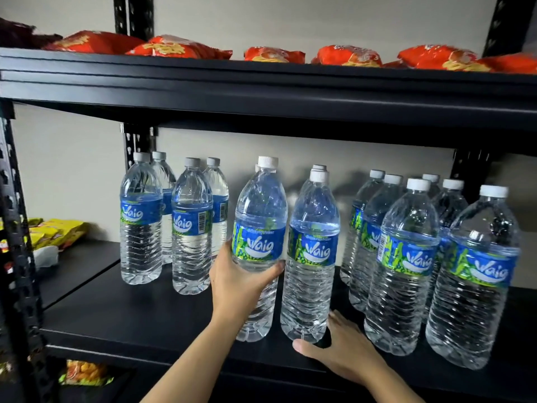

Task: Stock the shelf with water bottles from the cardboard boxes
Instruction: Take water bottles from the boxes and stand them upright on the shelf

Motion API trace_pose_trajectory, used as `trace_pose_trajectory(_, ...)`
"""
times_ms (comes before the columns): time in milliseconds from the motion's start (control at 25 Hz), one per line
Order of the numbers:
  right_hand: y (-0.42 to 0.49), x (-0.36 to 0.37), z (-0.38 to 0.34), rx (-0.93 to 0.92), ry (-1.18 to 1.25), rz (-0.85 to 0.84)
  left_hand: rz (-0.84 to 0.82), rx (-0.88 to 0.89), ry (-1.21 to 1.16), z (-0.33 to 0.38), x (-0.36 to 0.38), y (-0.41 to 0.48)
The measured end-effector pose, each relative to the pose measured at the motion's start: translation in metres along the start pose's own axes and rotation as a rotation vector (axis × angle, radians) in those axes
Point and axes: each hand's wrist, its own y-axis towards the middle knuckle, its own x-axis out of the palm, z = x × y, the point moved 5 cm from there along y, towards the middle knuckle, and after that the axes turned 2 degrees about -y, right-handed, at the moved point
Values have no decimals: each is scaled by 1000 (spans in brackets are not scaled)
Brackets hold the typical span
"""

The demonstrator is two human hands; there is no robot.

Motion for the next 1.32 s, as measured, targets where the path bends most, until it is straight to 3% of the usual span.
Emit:
trace_pose_trajectory(360,11,5,3,-47,35,4,-121,-28,1,-22,-5,-8)
trace_pose_trajectory(520,5,-1,1,-9,55,-8,-202,-194,21,-63,-8,-38)
trace_pose_trajectory(760,4,-3,2,-57,126,77,-300,-295,38,-81,-9,-29)
trace_pose_trajectory(1320,3,-3,5,11,205,94,-281,-272,132,-83,-3,-20)
